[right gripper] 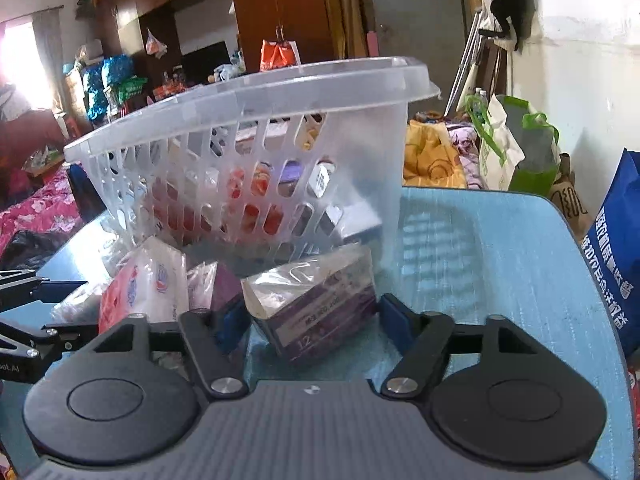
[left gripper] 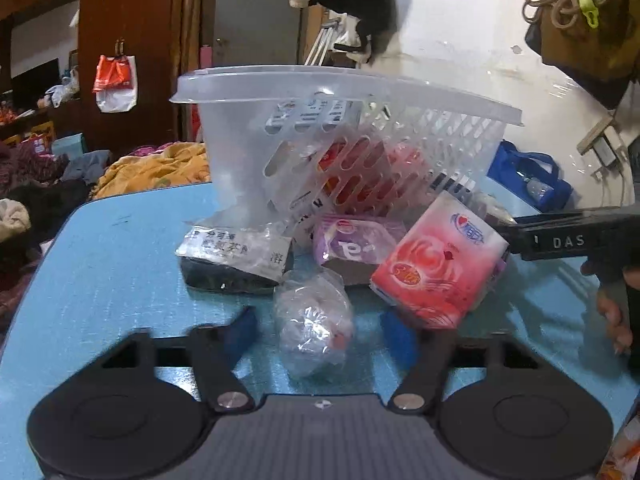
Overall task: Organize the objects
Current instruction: 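Grasp a clear plastic packet with the left tool while the right tool grasps the purple box, then carry the clear packet and purple box over the basket and open both tools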
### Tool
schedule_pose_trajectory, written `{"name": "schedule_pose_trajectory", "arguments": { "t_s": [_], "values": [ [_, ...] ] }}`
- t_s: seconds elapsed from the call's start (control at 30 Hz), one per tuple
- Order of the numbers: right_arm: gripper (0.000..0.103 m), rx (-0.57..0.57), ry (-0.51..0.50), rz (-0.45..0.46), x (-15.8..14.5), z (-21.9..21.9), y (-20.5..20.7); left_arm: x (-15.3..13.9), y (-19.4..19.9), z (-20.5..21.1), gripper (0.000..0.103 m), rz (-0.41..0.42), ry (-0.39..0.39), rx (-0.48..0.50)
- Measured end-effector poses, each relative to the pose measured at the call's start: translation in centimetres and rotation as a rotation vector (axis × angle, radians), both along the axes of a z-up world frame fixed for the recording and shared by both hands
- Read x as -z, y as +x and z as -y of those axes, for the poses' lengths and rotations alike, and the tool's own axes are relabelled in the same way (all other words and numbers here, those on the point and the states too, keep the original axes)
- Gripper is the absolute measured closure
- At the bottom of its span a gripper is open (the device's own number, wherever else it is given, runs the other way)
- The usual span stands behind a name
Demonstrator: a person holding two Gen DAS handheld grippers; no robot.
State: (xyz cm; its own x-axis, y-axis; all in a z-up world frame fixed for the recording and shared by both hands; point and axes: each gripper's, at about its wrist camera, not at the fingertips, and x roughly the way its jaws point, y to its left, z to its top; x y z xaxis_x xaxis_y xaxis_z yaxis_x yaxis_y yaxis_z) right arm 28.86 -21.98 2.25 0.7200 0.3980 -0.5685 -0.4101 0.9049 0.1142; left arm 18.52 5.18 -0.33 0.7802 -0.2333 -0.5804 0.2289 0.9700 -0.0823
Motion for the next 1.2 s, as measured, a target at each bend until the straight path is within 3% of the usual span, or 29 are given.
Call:
{"name": "schedule_pose_trajectory", "arguments": {
  "t_s": [0.03,0.3,0.6,0.8,0.9,1.07,1.2],
  "values": [
    [0.035,0.002,-0.003,0.008,0.0,0.0,-0.1,0.0,-0.2,-0.1,0.056,0.007,0.001,-0.005],
    [0.037,0.023,0.030,0.077,-0.5,0.6,-1.3,-0.4,-1.9,-1.9,0.056,0.118,-0.125,0.031],
    [0.037,-0.010,0.086,0.126,-1.0,1.1,-3.3,-1.2,-3.5,-2.5,0.056,0.267,-0.149,-0.001],
    [0.037,0.000,0.088,0.215,-2.0,1.8,-6.0,-1.6,-5.0,-2.7,0.056,0.365,-0.152,-0.015],
    [0.037,0.006,0.107,0.245,-2.4,2.4,-7.2,-1.9,-5.7,-3.7,0.056,0.395,-0.195,-0.039],
    [0.037,-0.012,0.134,0.286,-4.6,2.1,-8.3,-5.0,-6.2,-4.3,0.056,0.450,-0.240,-0.024],
    [0.037,-0.014,0.086,0.351,-7.7,0.3,-7.6,-8.8,-4.7,-3.5,0.056,0.463,-0.240,0.013]
  ]
}}
